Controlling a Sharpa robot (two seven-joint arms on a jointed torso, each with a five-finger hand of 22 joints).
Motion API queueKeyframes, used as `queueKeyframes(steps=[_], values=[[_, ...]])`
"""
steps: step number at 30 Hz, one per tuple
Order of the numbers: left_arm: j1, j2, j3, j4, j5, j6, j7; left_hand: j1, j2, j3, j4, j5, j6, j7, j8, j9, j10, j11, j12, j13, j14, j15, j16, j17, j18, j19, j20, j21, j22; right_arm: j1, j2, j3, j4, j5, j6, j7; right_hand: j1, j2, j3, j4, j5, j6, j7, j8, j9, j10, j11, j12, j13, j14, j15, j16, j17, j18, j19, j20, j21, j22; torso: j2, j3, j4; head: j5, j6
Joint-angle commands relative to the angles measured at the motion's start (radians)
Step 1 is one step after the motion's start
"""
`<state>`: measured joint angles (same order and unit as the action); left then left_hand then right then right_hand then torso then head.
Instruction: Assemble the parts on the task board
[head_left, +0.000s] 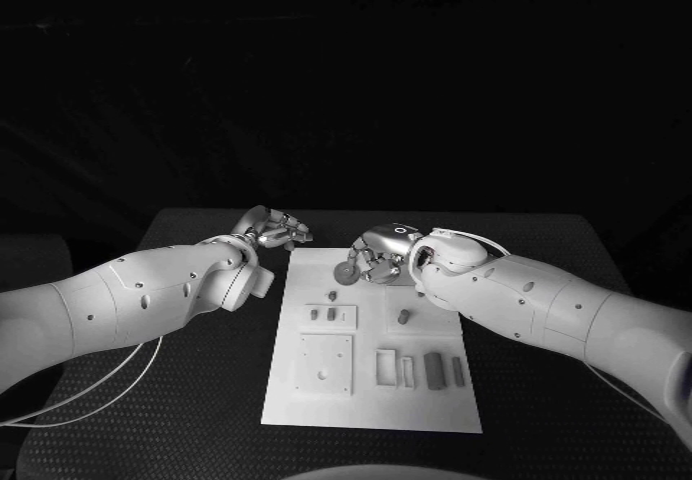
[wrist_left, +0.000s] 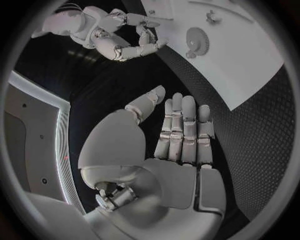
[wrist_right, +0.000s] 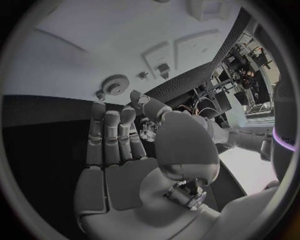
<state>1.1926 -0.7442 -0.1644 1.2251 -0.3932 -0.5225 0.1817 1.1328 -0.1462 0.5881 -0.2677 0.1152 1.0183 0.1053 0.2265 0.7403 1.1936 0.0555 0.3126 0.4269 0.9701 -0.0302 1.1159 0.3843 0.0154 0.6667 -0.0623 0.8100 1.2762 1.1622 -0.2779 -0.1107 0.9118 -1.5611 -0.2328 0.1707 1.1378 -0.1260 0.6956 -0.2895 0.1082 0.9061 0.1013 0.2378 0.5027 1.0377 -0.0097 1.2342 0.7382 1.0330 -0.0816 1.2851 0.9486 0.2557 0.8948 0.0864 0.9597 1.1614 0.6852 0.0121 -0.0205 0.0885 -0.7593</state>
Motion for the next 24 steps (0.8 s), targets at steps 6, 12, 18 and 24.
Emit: queueKeyframes(steps=[6,12,18,24], values=[[0.008,-0.007,0.001,0.032,0.085,-0.055,0.082,0.000,0.005,0.006,-0.001,0.007,0.005,0.004,0.002,-0.001,0.010,-0.001,-0.006,0.002,0.002,0.006,-0.009,-0.002,-0.015,0.007,-0.051,-0.006,-0.002,-0.015,0.029,-0.006,-0.017,-0.032,-0.026,0.034,-0.012,0.015,0.042,0.000,-0.014,0.002,-0.014,0.008,-0.004,-0.016,-0.011,0.041,0.047,-0.012,-0.015,0.045,0.030,0.006,0.006,-0.014,0.035,0.013,0.015,-0.0103,0.0213,-0.011,0.004],[0.013,-0.011,0.001,0.051,0.105,-0.057,0.098,0.002,0.004,0.007,-0.002,0.008,0.005,0.004,0.003,-0.001,0.011,-0.001,-0.007,0.002,0.002,0.007,-0.012,-0.004,-0.015,0.007,-0.051,-0.008,-0.003,-0.028,0.048,-0.015,-0.037,-0.043,-0.020,0.039,-0.016,0.019,0.053,-0.001,-0.016,0.001,-0.016,0.010,-0.005,-0.019,-0.012,0.049,0.057,-0.014,-0.017,0.055,0.037,0.006,0.010,-0.016,0.037,0.015,0.022,-0.0169,0.0315,-0.017,0.008],[0.017,-0.017,0.002,0.070,0.116,-0.057,0.107,0.002,0.004,0.008,-0.002,0.009,0.005,0.004,0.003,-0.002,0.011,-0.001,-0.009,0.002,0.002,0.007,-0.013,-0.005,-0.015,0.006,-0.050,-0.009,-0.003,-0.032,0.059,-0.027,-0.047,-0.063,-0.015,0.039,-0.019,0.022,0.064,-0.001,-0.017,-0.010,-0.021,0.007,-0.009,-0.022,-0.016,0.055,0.065,-0.018,-0.018,0.064,0.042,0.006,0.011,-0.017,0.040,0.019,0.029,-0.0213,0.0393,-0.020,0.010],[0.022,-0.022,0.002,0.084,0.120,-0.053,0.111,0.001,0.005,0.008,-0.002,0.009,0.005,0.004,0.003,-0.002,0.011,-0.001,-0.010,0.003,0.001,0.008,-0.015,-0.005,-0.015,0.006,-0.049,-0.010,-0.004,-0.034,0.068,-0.030,-0.060,-0.083,-0.014,0.033,-0.021,0.022,0.076,-0.001,-0.023,-0.023,-0.028,0.002,-0.014,-0.024,-0.023,0.058,0.071,-0.020,-0.019,0.070,0.046,0.006,0.012,-0.019,0.044,0.022,0.035,-0.0258,0.0461,-0.024,0.012]])
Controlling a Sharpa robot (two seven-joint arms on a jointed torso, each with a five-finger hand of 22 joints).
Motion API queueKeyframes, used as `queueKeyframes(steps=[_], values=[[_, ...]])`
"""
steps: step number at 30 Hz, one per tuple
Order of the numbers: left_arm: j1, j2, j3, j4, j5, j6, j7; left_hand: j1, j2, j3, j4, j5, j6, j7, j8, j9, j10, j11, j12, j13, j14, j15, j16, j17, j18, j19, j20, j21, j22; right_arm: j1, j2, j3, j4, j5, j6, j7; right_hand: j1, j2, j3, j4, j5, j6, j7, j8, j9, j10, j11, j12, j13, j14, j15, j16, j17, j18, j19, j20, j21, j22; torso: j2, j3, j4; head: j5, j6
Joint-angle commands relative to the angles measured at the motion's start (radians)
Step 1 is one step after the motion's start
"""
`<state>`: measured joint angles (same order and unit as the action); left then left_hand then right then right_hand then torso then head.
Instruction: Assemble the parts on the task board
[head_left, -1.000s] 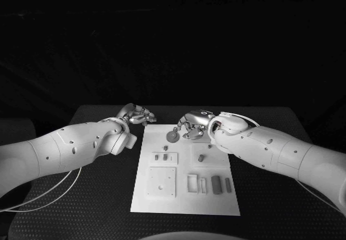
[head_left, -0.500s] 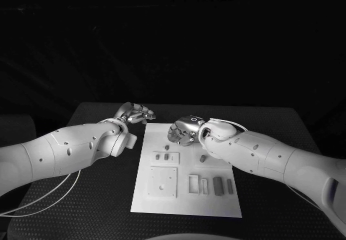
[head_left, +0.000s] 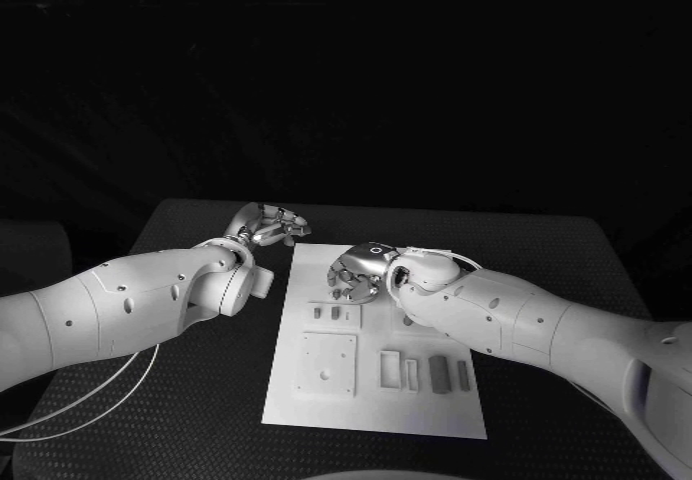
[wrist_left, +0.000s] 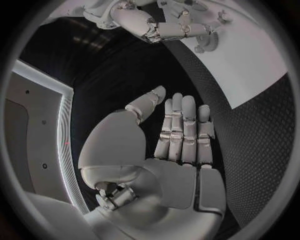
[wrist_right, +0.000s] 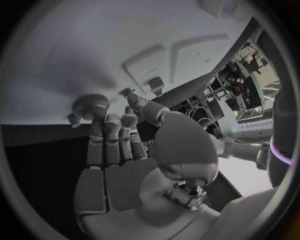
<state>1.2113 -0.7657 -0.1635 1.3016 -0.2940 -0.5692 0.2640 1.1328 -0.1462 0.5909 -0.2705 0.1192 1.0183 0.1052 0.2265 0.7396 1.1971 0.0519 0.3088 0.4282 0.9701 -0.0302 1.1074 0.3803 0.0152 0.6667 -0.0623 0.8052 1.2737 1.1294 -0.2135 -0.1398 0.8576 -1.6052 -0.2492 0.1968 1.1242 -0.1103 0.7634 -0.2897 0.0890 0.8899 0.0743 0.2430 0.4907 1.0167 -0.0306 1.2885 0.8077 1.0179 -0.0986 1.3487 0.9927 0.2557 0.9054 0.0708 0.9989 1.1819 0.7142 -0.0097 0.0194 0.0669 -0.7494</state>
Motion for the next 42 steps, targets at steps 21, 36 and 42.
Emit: queueKeyframes(steps=[21,36,42], values=[[0.015,-0.014,0.001,0.028,0.021,-0.002,0.028,-0.002,0.004,0.005,0.003,0.005,0.002,0.006,0.003,-0.003,0.006,0.004,-0.011,0.001,0.000,0.011,-0.011,-0.004,-0.015,0.005,-0.047,-0.009,-0.003,-0.006,0.007,-0.007,-0.023,-0.061,0.021,0.001,-0.009,0.004,0.028,0.000,-0.012,-0.030,-0.017,-0.006,-0.008,-0.004,-0.016,0.005,0.010,-0.008,-0.003,0.013,0.005,0.006,0.002,-0.006,0.008,0.007,0.020,-0.0145,0.0120,-0.008,0.008],[0.017,-0.016,0.002,0.027,0.021,0.003,0.023,-0.004,0.004,0.005,0.004,0.004,0.000,0.006,0.002,-0.003,0.006,0.005,-0.014,0.001,0.000,0.011,-0.013,-0.004,-0.015,0.005,-0.046,-0.010,-0.003,-0.006,0.000,-0.008,-0.027,-0.044,0.008,0.009,-0.021,0.004,0.024,-0.002,-0.033,0.036,0.022,0.039,0.004,-0.008,0.018,0.006,0.020,-0.014,-0.002,0.018,0.005,0.006,-0.002,-0.006,0.011,0.013,0.023,-0.0144,0.0092,-0.007,0.007],[0.017,-0.016,0.002,0.023,0.021,0.003,0.022,-0.004,0.003,0.005,0.005,0.004,-0.001,0.007,0.002,-0.003,0.005,0.005,-0.015,0.001,-0.001,0.012,-0.014,-0.005,-0.015,0.005,-0.046,-0.011,-0.003,-0.006,0.000,-0.008,-0.023,-0.042,0.003,0.011,-0.028,0.003,0.001,-0.003,-0.032,0.066,0.035,0.054,0.008,-0.008,0.030,0.009,0.024,-0.014,0.002,0.020,0.004,0.006,-0.002,-0.007,0.012,0.016,0.024,-0.0140,0.0087,-0.006,0.007]])
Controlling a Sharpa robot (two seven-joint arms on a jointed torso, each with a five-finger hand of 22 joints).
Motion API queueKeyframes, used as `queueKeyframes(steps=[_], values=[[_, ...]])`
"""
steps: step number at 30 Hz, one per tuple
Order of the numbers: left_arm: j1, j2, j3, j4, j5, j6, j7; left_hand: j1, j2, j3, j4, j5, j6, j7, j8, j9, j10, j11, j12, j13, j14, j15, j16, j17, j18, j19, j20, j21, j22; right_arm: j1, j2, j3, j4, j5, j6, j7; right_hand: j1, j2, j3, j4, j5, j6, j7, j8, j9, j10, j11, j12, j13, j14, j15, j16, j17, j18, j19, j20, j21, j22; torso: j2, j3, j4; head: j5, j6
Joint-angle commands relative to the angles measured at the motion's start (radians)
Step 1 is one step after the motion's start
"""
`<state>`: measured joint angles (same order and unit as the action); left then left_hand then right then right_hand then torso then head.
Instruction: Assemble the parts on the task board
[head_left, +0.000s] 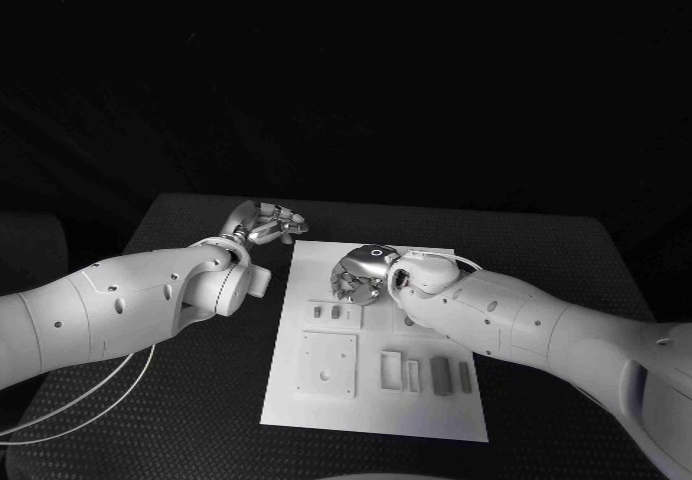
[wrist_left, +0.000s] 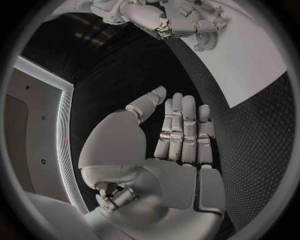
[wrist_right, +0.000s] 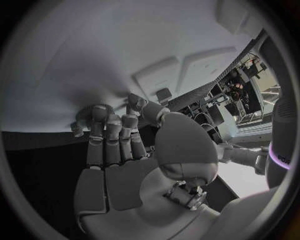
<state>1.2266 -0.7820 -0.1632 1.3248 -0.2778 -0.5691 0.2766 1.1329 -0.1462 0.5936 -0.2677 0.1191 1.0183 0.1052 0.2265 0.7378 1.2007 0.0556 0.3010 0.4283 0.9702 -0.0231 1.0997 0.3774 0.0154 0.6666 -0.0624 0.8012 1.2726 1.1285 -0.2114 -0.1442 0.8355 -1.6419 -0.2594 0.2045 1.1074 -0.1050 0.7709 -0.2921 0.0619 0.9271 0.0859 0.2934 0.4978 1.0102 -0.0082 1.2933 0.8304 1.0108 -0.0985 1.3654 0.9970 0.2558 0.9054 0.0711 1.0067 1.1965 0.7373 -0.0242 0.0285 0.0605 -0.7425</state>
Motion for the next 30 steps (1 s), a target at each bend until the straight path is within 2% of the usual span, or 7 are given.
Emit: queueKeyframes(steps=[1,12,21,30], values=[[0.002,0.000,0.001,0.000,0.005,0.003,0.009,-0.004,0.003,0.002,0.002,0.004,-0.001,0.007,0.002,-0.002,0.001,0.002,-0.007,0.001,-0.001,0.005,-0.006,-0.002,-0.015,0.005,-0.046,-0.007,-0.002,-0.005,-0.002,-0.004,-0.001,-0.005,0.013,0.003,-0.011,-0.004,-0.011,0.000,-0.006,0.034,0.024,0.006,0.001,-0.001,0.009,0.005,0.002,-0.006,0.003,0.004,0.000,0.006,-0.002,-0.008,0.004,0.001,0.001,0.0007,-0.0005,0.000,0.001],[0.002,-0.001,0.001,-0.003,0.005,0.001,0.007,-0.003,0.003,0.002,0.002,0.003,-0.002,0.007,0.002,-0.002,0.001,0.002,-0.008,0.001,-0.001,0.005,-0.006,-0.002,-0.015,0.005,-0.045,-0.007,-0.002,-0.006,-0.007,-0.004,-0.003,0.001,0.008,0.001,-0.026,-0.015,-0.082,-0.002,-0.004,0.051,0.032,0.011,0.000,-0.001,0.016,0.006,0.005,-0.007,0.009,0.006,-0.001,0.006,-0.003,-0.009,0.005,0.004,0.003,-0.0012,-0.0013,-0.003,0.000],[0.003,-0.003,0.001,-0.002,0.005,0.000,0.005,-0.002,0.004,0.003,0.001,0.003,-0.003,0.007,0.002,-0.002,0.001,0.002,-0.009,0.001,0.000,0.005,-0.007,-0.002,-0.015,0.005,-0.045,-0.007,-0.002,-0.006,-0.009,-0.005,-0.001,-0.007,0.011,-0.002,-0.020,-0.011,-0.133,-0.001,-0.007,0.077,0.023,0.022,0.004,-0.003,0.008,0.004,0.007,-0.009,0.005,0.007,-0.002,0.006,-0.006,-0.009,0.001,0.003,0.005,-0.0020,-0.0018,-0.004,0.001],[0.003,0.000,0.001,-0.008,0.001,0.001,0.003,-0.001,0.004,0.003,0.001,0.003,-0.003,0.008,0.002,-0.003,0.000,0.003,-0.010,0.001,0.000,0.005,-0.007,-0.002,-0.015,0.006,-0.045,-0.008,-0.002,-0.006,-0.012,-0.008,0.000,-0.015,0.005,-0.007,-0.026,0.005,-0.145,0.001,-0.007,0.110,0.011,0.037,0.014,0.000,-0.003,0.001,0.006,-0.009,0.001,0.007,-0.004,0.006,-0.004,-0.008,-0.002,0.002,0.006,-0.0030,-0.0026,-0.008,0.001]])
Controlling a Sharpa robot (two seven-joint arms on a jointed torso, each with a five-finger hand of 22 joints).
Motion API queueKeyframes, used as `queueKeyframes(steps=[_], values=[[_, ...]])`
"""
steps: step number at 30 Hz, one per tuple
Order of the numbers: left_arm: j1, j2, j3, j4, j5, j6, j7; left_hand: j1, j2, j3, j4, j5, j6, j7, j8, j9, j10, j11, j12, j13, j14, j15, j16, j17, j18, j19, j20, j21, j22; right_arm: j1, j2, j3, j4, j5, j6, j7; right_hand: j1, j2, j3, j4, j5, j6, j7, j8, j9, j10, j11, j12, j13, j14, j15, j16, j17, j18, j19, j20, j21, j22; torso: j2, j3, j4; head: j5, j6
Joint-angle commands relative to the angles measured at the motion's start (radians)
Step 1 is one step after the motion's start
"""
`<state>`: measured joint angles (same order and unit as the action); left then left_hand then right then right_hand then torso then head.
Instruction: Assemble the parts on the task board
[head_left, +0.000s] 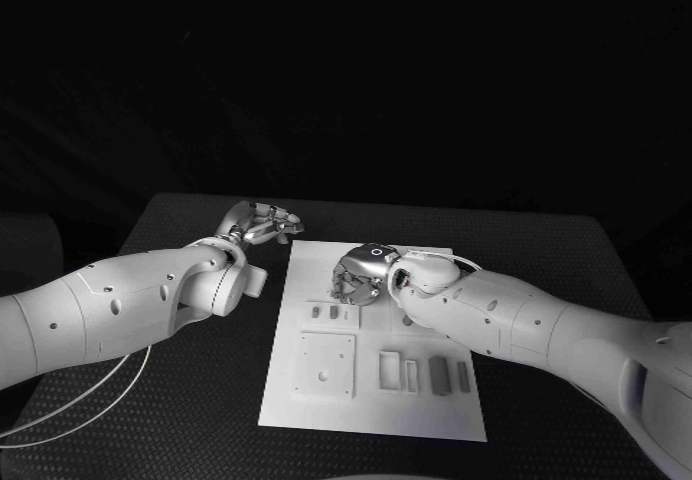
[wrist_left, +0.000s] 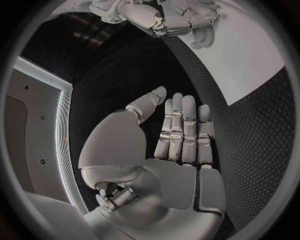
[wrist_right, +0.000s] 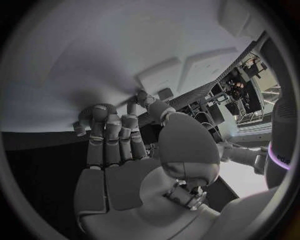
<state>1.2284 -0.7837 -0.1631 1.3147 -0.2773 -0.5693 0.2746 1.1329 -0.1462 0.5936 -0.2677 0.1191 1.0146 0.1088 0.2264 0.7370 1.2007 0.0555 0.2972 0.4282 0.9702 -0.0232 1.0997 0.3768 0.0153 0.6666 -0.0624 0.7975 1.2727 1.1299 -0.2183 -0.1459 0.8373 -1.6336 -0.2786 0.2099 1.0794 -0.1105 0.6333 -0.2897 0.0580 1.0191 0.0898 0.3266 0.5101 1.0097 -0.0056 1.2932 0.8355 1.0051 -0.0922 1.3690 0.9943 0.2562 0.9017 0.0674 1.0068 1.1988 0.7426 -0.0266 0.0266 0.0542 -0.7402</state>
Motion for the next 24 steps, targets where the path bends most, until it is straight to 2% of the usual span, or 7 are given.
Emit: queueKeyframes(steps=[1,13,14,15,24], values=[[0.002,0.002,0.001,0.002,0.001,0.001,0.006,-0.001,0.004,0.003,0.001,0.003,0.000,0.004,0.002,-0.002,0.000,0.003,-0.006,0.002,0.000,0.005,-0.007,-0.001,-0.015,0.006,-0.045,-0.004,-0.002,-0.008,-0.006,-0.006,-0.002,-0.024,0.022,-0.013,0.000,0.011,-0.007,-0.002,-0.003,0.021,0.006,0.004,0.002,0.001,-0.006,0.001,0.001,-0.003,-0.006,0.003,-0.002,0.006,0.000,-0.004,-0.003,-0.001,0.001,-0.0007,-0.0009,-0.002,-0.002],[0.002,0.001,0.001,0.003,0.001,0.008,0.003,0.000,0.004,0.004,0.002,0.003,0.000,0.004,0.002,-0.002,0.000,0.003,-0.007,0.002,0.000,0.005,-0.007,-0.001,-0.015,0.006,-0.045,-0.004,-0.002,-0.008,-0.016,-0.007,0.000,-0.012,-0.050,-0.027,-0.018,0.025,0.017,0.002,0.012,0.034,-0.001,0.006,0.005,0.012,-0.013,-0.005,-0.001,0.004,-0.010,0.002,-0.005,0.006,0.009,-0.004,-0.005,-0.004,0.001,-0.0002,-0.0003,-0.004,0.000],[0.002,0.001,0.001,0.003,0.001,0.008,0.002,0.000,0.004,0.004,0.002,0.003,0.000,0.004,0.002,-0.002,0.000,0.003,-0.007,0.002,0.000,0.005,-0.007,-0.001,-0.015,0.006,-0.045,-0.004,-0.002,-0.008,-0.017,-0.007,0.000,-0.011,-0.051,-0.027,-0.019,0.027,0.042,0.005,0.051,0.035,0.001,0.004,0.006,0.015,-0.012,-0.008,-0.002,0.005,-0.011,0.000,-0.007,0.006,0.011,-0.004,-0.008,-0.006,0.002,0.0000,-0.0001,-0.004,0.000],[0.002,0.001,0.001,0.003,0.001,0.008,0.002,0.000,0.004,0.004,0.002,0.003,0.000,0.004,0.002,-0.002,0.000,0.003,-0.007,0.002,0.000,0.005,-0.007,-0.001,-0.015,0.006,-0.045,-0.004,-0.002,-0.008,-0.018,-0.007,0.001,-0.009,-0.053,-0.028,-0.022,0.025,0.056,0.005,0.061,0.034,0.002,0.003,0.006,0.016,-0.012,-0.010,-0.003,0.007,-0.011,-0.001,-0.008,0.006,0.013,-0.004,-0.008,-0.006,0.002,0.0002,-0.0002,-0.005,0.000],[0.002,-0.001,0.001,0.005,0.000,0.014,-0.001,-0.001,0.004,0.003,0.003,0.002,-0.001,0.005,0.001,-0.002,0.000,0.003,-0.008,0.002,0.001,0.005,-0.007,-0.001,-0.015,0.006,-0.045,-0.005,-0.002,-0.008,-0.029,-0.007,0.012,0.026,-0.075,-0.025,-0.032,0.029,0.120,0.004,0.070,0.035,0.003,0.001,0.011,0.023,-0.011,-0.015,-0.003,0.011,-0.012,-0.002,-0.011,0.006,0.019,-0.006,-0.009,-0.007,0.002,-0.0003,-0.0006,-0.006,0.001]])
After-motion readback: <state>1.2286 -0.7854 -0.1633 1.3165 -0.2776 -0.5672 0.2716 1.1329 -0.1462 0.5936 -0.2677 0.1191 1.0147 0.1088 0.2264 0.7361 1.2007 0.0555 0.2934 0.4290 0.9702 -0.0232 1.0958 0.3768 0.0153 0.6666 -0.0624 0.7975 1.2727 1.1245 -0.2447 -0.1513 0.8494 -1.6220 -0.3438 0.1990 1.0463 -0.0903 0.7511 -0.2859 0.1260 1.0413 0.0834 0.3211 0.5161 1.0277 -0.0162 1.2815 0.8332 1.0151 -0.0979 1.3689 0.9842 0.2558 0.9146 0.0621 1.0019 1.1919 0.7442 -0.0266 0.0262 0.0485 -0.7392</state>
